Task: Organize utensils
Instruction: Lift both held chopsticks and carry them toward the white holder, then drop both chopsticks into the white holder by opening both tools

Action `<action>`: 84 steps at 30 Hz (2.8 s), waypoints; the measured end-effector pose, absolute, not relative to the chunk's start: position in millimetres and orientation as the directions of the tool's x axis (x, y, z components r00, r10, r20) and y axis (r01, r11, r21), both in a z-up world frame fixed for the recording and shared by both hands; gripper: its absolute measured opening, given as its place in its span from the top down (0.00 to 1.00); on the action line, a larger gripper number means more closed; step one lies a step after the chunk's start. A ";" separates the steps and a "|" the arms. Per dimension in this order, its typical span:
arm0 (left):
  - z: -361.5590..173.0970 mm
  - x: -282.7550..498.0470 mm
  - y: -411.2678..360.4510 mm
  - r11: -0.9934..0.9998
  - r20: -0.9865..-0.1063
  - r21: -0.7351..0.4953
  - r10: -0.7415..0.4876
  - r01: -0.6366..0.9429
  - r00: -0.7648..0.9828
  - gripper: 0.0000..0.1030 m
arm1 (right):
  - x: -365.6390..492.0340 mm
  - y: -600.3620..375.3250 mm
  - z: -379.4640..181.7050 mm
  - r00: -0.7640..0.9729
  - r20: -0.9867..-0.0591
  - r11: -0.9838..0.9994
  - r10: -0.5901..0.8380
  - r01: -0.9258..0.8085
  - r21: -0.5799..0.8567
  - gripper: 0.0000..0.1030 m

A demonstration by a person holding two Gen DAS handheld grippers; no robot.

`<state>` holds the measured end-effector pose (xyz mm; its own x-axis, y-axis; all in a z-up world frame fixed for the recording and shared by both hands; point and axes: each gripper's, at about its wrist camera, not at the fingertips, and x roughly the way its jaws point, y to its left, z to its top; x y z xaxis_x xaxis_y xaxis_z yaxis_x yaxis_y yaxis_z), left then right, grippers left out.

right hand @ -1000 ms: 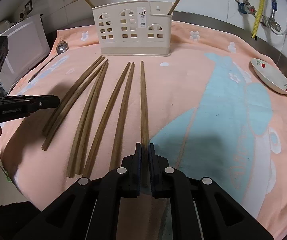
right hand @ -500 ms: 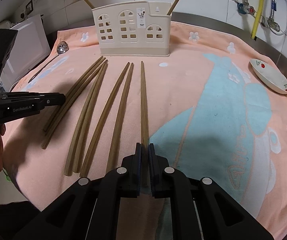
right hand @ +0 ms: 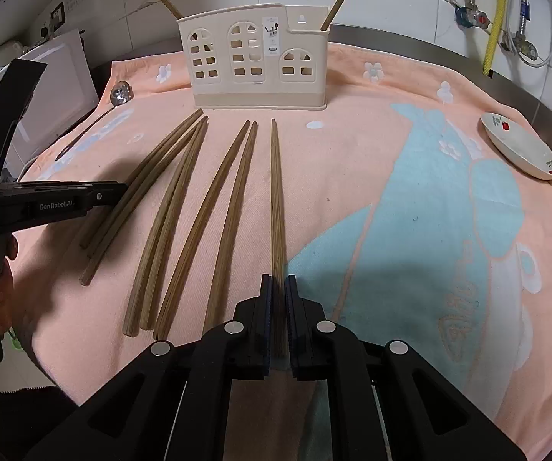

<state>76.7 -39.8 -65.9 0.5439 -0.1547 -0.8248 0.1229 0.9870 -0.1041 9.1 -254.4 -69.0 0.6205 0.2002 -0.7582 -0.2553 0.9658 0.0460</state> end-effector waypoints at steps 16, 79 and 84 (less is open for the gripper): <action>-66.1 73.1 -34.6 0.979 -0.803 -0.139 -0.201 0.151 0.562 0.93 | 4.9 -256.1 -63.1 0.664 -0.720 0.969 0.202 -0.244 0.046 0.93; 183.6 180.3 -34.8 0.955 -0.423 0.045 -0.247 0.293 0.872 0.95 | 163.5 -269.4 196.7 0.794 -0.519 0.925 0.315 -0.381 -0.021 0.93; 159.2 202.4 -30.7 0.954 -0.497 -0.004 -0.261 0.299 0.828 0.95 | 182.4 -260.4 183.5 0.774 -0.549 0.923 0.315 -0.385 -0.014 0.93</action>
<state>202.4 -30.7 159.2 0.8278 -0.2610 -0.4967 0.2988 0.9543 -0.0036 182.4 -260.4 183.5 0.7742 0.3153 -0.5489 -0.3855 0.9226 -0.0137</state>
